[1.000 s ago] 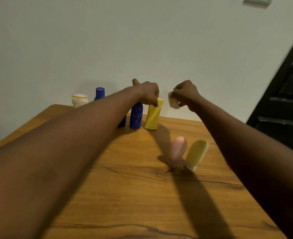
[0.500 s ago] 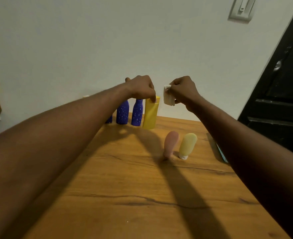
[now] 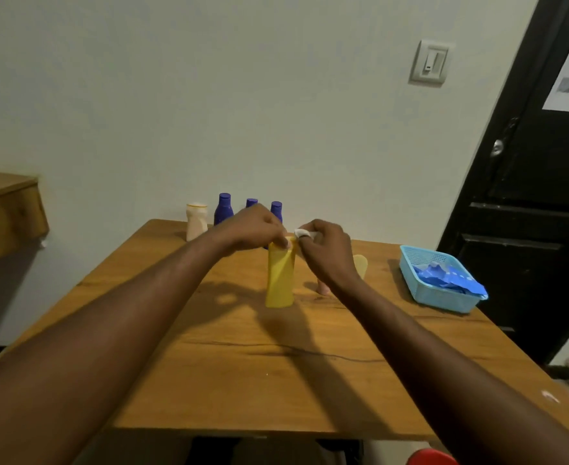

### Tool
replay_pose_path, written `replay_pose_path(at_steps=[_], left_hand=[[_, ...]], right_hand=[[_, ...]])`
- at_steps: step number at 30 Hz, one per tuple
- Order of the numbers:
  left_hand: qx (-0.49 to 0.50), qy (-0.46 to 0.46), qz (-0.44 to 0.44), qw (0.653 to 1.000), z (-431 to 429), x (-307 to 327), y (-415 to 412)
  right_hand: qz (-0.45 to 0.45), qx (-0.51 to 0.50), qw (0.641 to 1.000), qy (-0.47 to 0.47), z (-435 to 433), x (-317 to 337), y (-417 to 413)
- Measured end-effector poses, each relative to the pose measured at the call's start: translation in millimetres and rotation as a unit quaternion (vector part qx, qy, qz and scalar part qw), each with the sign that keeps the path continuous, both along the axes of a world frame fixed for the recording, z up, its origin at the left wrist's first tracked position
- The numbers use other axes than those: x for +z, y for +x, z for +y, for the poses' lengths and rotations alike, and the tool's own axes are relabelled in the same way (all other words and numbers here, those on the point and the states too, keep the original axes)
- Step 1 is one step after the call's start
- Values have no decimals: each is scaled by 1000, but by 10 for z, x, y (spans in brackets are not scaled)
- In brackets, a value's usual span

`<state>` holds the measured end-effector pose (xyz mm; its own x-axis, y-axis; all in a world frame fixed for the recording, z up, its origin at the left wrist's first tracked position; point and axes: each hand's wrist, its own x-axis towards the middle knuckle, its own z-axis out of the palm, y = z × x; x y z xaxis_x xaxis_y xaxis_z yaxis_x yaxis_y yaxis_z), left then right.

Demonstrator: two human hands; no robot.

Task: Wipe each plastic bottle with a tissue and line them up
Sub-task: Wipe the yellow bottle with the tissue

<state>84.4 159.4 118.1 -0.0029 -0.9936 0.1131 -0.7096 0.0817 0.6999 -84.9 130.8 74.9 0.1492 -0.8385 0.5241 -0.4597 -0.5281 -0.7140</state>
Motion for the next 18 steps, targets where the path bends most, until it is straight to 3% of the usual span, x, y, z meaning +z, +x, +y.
replay_pose_path(at_steps=[11, 18], left_hand=[[-4, -46, 44, 998, 339, -404, -61], [60, -44, 195, 978, 468, -944, -25]], right_hand=[[-19, -3, 1000, 25, 316, -334, -85], [-51, -5, 999, 18, 363, -465, -139]])
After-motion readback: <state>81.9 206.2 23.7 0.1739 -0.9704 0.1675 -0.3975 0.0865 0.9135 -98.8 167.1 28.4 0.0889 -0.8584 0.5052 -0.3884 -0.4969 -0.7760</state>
